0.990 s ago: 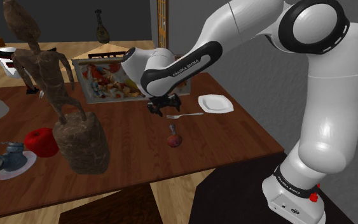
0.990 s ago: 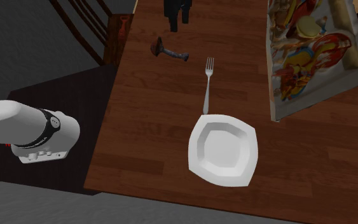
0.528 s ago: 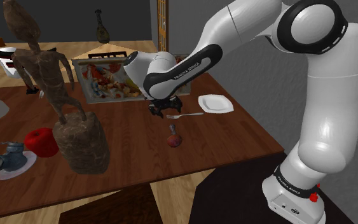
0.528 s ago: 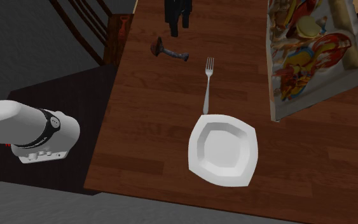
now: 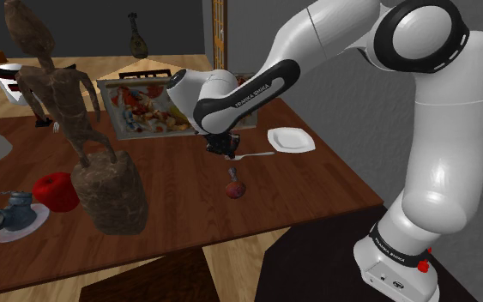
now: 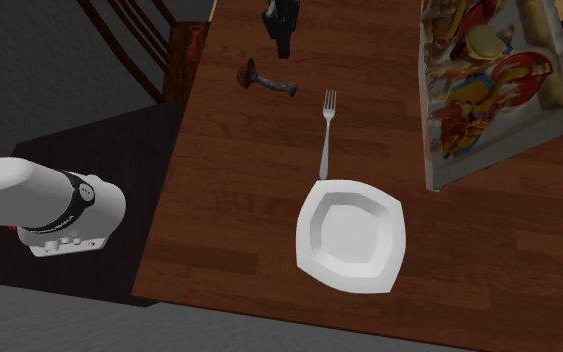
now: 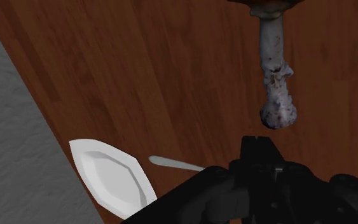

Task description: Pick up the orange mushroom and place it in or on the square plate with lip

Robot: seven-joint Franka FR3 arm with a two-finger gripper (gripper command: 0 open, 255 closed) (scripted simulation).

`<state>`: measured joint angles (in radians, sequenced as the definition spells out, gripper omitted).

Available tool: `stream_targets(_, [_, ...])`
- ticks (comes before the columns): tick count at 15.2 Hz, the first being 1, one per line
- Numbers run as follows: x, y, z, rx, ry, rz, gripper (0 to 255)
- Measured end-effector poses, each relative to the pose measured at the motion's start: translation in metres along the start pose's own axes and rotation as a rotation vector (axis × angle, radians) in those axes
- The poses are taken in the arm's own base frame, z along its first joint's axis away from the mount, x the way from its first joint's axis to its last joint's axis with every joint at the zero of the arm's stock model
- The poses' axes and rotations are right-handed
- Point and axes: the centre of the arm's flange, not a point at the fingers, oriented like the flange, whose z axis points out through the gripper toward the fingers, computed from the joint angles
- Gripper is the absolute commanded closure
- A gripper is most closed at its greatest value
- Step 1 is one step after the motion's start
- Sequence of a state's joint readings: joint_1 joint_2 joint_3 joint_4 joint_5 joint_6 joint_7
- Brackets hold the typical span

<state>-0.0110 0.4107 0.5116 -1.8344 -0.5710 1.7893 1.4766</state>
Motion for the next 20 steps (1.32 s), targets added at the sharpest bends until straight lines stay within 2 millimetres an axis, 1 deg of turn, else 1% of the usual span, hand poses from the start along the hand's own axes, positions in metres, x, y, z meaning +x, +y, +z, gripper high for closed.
stream_targets(3, [0.000,0.000,0.000,0.000,0.000,0.000,255])
stream_targets(4, [0.000,0.000,0.000,0.000,0.000,0.000,0])
stream_targets(5, [0.000,0.000,0.000,0.000,0.000,0.000,0])
stream_targets(7, [0.003,0.004,0.013,0.042,-0.076,-0.040,0])
stream_targets(10, [0.010,0.014,0.046,0.145,-0.256,-0.135,0])
stream_targets(11, [0.011,0.014,0.061,0.183,-0.321,-0.168,0])
stream_targets(12, [0.012,0.015,0.068,0.210,-0.364,-0.191,0])
stream_targets(14, [0.009,0.013,0.083,0.234,-0.395,-0.207,0])
stream_targets(20, [-0.003,0.008,0.111,0.242,-0.405,-0.213,0])
